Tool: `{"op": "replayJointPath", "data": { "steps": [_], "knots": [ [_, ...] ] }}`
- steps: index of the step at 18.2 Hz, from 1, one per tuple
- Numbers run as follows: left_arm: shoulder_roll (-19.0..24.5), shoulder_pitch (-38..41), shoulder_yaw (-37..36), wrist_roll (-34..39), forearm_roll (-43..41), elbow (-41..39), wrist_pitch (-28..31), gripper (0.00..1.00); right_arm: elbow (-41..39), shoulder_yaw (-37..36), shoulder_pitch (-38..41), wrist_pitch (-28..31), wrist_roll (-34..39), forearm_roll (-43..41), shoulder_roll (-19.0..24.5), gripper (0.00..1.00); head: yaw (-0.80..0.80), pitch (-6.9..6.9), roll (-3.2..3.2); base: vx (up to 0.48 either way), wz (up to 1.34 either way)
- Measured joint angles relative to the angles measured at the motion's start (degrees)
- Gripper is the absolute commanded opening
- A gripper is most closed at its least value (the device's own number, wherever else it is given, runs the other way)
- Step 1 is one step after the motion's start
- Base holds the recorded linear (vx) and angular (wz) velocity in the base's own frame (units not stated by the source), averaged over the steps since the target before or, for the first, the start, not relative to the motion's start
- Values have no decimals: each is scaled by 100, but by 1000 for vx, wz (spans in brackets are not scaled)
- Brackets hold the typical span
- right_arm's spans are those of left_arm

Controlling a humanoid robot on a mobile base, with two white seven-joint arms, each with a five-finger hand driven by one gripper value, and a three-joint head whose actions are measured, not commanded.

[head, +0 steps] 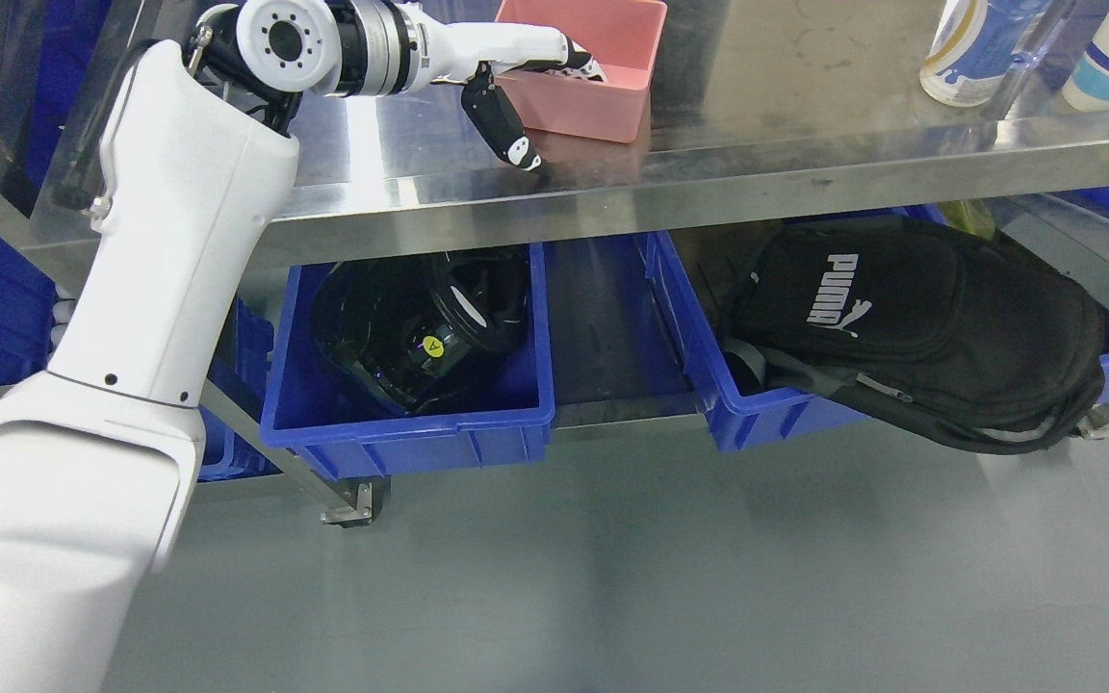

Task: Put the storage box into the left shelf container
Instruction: 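Grasp the pink box rim with the left hand and lift it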

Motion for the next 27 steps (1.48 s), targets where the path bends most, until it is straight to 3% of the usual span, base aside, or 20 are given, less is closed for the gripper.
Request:
{"op": "replayJointPath", "data": {
  "steps": [2, 12, 19, 27],
  "knots": [
    [-45, 54, 137, -49, -28, 56, -251, 1, 0, 0, 0, 0, -1, 0, 0, 100, 0, 0, 0, 0, 0],
    [-240, 431, 1264, -443, -52, 172, -1417, 0, 0, 0, 0, 0, -7, 0, 0, 100, 0, 0, 0, 5, 1],
    [-303, 538, 2060, -408, -42, -99, -1547, 0, 0, 0, 0, 0, -28, 0, 0, 100, 0, 0, 0, -6, 3],
    [-444, 778, 2487, -498, -8, -863, -1506, 0, 0, 0, 0, 1, -7, 0, 0, 100, 0, 0, 0, 0, 0]
  ]
}}
